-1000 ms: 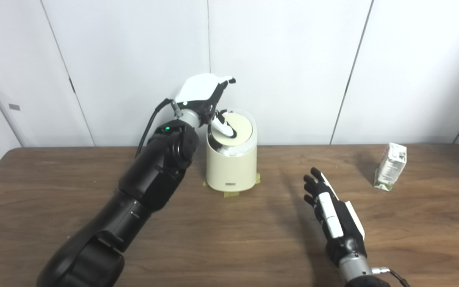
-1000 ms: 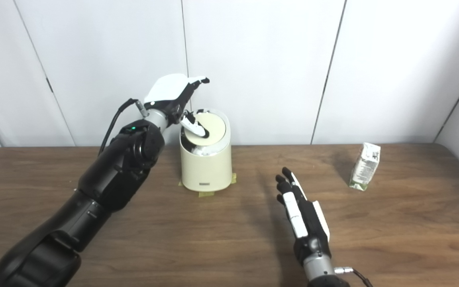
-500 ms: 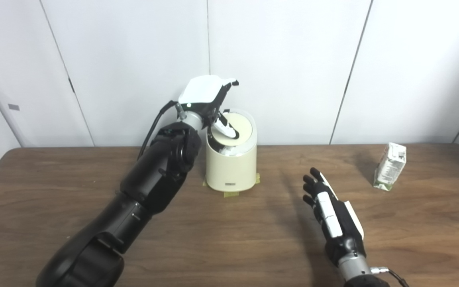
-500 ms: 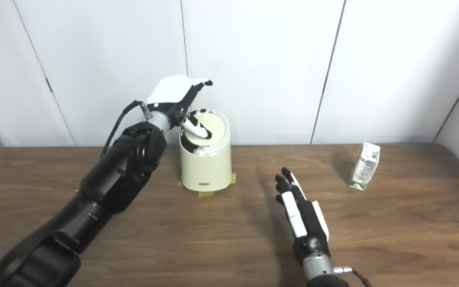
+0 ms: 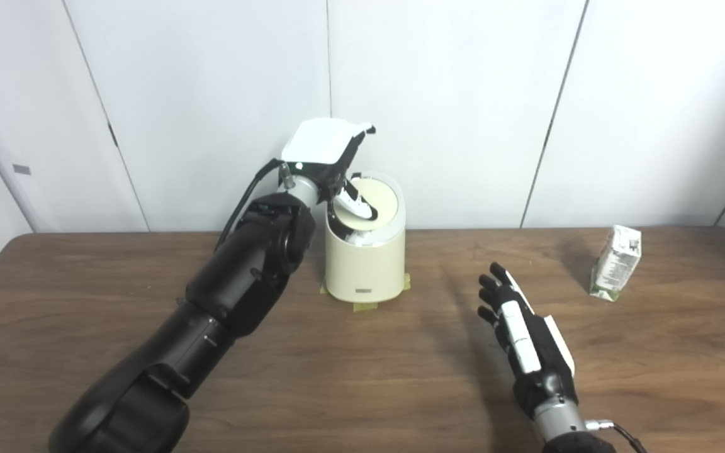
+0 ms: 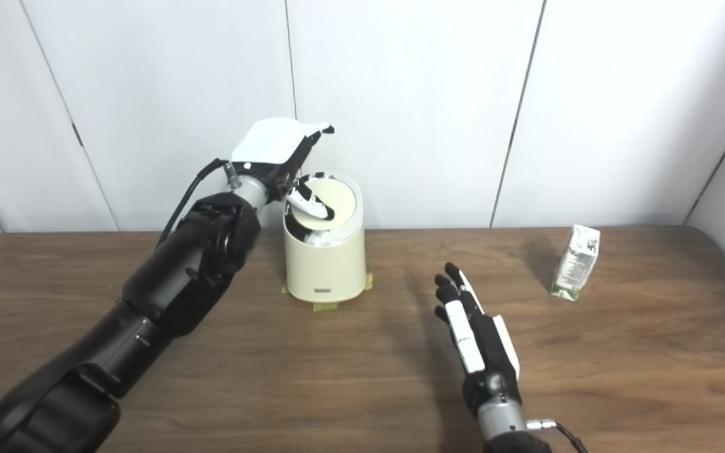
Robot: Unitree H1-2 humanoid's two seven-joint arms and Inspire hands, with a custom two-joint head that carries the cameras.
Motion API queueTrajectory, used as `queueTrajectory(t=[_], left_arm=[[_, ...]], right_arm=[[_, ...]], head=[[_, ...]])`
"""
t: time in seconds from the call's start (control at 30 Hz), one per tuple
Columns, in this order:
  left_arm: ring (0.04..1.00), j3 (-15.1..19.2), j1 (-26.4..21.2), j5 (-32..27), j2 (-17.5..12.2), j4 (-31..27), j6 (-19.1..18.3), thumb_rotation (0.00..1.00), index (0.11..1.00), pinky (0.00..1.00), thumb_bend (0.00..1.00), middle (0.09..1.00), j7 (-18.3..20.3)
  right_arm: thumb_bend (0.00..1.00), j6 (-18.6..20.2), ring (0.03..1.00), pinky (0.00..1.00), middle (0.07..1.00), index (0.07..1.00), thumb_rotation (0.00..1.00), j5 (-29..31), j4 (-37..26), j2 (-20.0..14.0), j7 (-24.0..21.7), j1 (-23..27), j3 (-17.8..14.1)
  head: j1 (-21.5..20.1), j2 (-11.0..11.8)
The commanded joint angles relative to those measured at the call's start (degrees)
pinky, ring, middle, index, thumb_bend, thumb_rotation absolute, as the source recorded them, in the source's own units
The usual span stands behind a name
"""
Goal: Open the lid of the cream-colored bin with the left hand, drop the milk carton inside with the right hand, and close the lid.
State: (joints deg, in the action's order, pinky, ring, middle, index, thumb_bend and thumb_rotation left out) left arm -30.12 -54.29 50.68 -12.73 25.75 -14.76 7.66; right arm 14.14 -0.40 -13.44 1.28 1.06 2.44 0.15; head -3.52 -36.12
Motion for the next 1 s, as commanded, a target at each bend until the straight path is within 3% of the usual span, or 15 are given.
queueTrajectory(t=[0.0, 0.3, 0.47, 0.67, 0.97], left_arm=[[0.889, -0.7, -1.8, 1.7, -1.2, -0.1, 0.0, 0.00, 0.911, 0.83, 0.99, 0.891, 1.3], [0.880, 0.6, -1.7, 0.6, -1.2, -2.0, 0.0, 0.01, 0.906, 0.82, 0.98, 0.890, 3.0], [0.870, 5.9, -2.0, -5.5, -0.6, -4.4, -0.6, 0.03, 0.889, 0.78, 0.94, 0.889, 4.6], [0.861, 15.5, -1.8, -16.8, 1.0, -9.3, -5.4, 0.23, 0.880, 0.75, 0.76, 0.889, 8.6], [0.788, 20.7, 4.2, -21.9, -0.5, -17.6, -4.9, 0.54, 0.865, 0.66, 0.60, 0.848, 6.1]], right_arm=[[0.60, -0.8, 0.925, 0.90, 0.917, 0.941, 0.90, 0.1, -2.4, 0.4, 0.2, 2.0, 0.0], [0.60, -0.4, 0.922, 0.89, 0.916, 0.942, 0.90, -0.1, -2.9, 0.1, 0.2, 2.0, 0.0], [0.60, -0.4, 0.923, 0.89, 0.918, 0.941, 0.90, -0.2, -2.7, 0.2, 0.3, 2.1, -0.1], [0.60, -0.3, 0.927, 0.90, 0.920, 0.941, 0.90, 0.1, -2.7, 0.2, 0.3, 2.0, -0.1], [0.58, 0.1, 0.922, 0.89, 0.914, 0.941, 0.91, -0.3, -3.3, 0.1, 0.7, 2.1, 0.0]], head=[[0.0, 0.0], [0.0, -0.1], [-0.1, 0.0], [-0.1, 0.1], [-0.4, 0.1]])
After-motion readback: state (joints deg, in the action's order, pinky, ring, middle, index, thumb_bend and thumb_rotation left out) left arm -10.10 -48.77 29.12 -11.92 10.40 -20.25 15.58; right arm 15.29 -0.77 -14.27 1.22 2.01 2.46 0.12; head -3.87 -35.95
